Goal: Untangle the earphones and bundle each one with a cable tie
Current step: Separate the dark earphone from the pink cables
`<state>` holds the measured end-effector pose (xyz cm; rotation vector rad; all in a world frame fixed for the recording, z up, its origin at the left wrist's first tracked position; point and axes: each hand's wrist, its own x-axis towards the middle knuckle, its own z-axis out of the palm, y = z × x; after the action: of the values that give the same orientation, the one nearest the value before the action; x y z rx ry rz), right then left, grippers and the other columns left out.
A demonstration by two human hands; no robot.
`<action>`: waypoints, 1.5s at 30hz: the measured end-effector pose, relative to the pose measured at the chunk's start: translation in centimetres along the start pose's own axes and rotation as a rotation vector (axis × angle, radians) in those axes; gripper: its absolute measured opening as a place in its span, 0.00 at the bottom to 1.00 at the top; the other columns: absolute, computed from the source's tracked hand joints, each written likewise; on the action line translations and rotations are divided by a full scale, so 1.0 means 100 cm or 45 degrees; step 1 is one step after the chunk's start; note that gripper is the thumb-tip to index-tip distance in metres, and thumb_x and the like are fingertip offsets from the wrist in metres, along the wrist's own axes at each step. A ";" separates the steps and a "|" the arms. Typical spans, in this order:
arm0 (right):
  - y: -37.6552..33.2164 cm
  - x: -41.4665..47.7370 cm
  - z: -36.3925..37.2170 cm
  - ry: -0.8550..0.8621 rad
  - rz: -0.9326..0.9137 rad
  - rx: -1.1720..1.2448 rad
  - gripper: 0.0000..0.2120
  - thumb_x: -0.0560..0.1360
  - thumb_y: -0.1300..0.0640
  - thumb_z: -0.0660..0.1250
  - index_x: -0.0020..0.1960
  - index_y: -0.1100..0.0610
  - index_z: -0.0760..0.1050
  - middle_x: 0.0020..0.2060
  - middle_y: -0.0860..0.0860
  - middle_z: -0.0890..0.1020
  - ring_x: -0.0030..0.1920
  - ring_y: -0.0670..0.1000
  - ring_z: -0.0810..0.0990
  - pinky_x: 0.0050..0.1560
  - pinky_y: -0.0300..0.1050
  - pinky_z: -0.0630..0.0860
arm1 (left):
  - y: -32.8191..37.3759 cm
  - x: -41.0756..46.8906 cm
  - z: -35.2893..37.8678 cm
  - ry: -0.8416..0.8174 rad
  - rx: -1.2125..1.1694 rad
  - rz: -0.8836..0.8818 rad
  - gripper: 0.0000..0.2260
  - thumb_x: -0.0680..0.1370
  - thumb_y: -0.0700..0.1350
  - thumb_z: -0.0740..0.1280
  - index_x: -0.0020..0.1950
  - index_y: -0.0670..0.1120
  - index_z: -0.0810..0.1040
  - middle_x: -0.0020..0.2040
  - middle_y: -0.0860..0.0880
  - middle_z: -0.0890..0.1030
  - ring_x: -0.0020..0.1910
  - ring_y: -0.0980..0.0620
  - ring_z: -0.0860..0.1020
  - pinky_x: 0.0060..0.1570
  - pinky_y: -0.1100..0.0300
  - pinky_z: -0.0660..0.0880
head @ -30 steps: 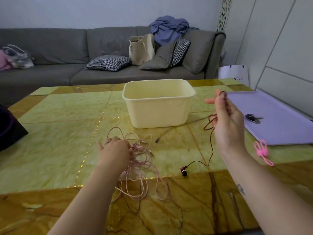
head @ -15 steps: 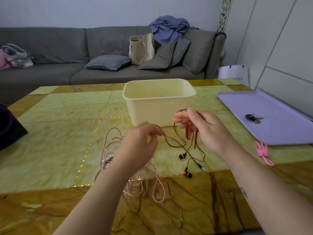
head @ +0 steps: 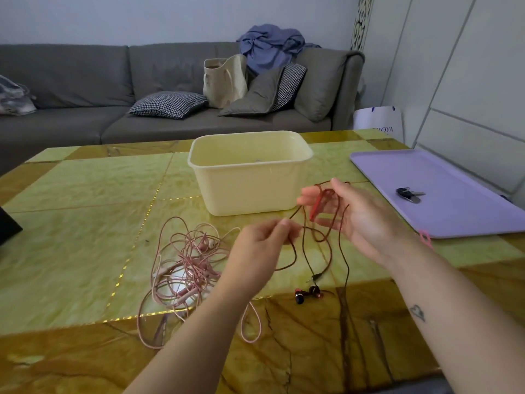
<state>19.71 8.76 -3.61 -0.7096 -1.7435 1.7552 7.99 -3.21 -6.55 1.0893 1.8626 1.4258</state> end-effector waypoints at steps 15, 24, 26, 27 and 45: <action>0.013 -0.002 0.004 -0.223 0.122 0.020 0.19 0.81 0.51 0.53 0.52 0.57 0.81 0.47 0.53 0.85 0.49 0.52 0.80 0.54 0.46 0.75 | 0.015 0.005 0.017 -0.081 0.332 0.070 0.06 0.78 0.50 0.64 0.48 0.52 0.80 0.36 0.54 0.81 0.23 0.62 0.69 0.23 0.72 0.64; 0.011 0.000 0.002 -0.138 0.305 0.466 0.14 0.81 0.55 0.57 0.51 0.63 0.78 0.28 0.50 0.73 0.25 0.47 0.71 0.42 0.48 0.81 | 0.010 0.015 0.000 0.162 -0.823 -0.249 0.08 0.80 0.40 0.61 0.44 0.41 0.77 0.36 0.48 0.81 0.38 0.52 0.82 0.49 0.58 0.78; 0.010 -0.002 -0.004 -0.126 0.312 0.340 0.13 0.80 0.55 0.58 0.47 0.61 0.78 0.24 0.48 0.69 0.22 0.45 0.65 0.40 0.45 0.79 | 0.007 0.016 -0.008 0.225 -1.064 -0.250 0.07 0.80 0.41 0.61 0.46 0.41 0.76 0.35 0.49 0.82 0.38 0.53 0.83 0.50 0.56 0.77; 0.010 -0.002 -0.007 -0.123 0.306 0.215 0.13 0.80 0.55 0.58 0.48 0.60 0.79 0.22 0.47 0.67 0.22 0.44 0.63 0.40 0.44 0.76 | 0.006 0.017 -0.012 0.252 -1.141 -0.236 0.07 0.80 0.42 0.61 0.46 0.41 0.76 0.34 0.49 0.82 0.38 0.54 0.83 0.49 0.56 0.78; 0.001 -0.025 0.020 -0.139 -0.213 -0.674 0.06 0.75 0.54 0.69 0.51 0.48 0.78 0.37 0.48 0.84 0.37 0.42 0.82 0.47 0.38 0.77 | 0.023 0.004 -0.024 0.024 -0.269 0.178 0.07 0.79 0.43 0.63 0.49 0.51 0.80 0.36 0.55 0.82 0.41 0.57 0.81 0.49 0.61 0.78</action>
<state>20.03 5.62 -3.73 -0.6597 -2.3037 1.2455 6.51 -3.84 -3.61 1.1213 1.6310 1.6749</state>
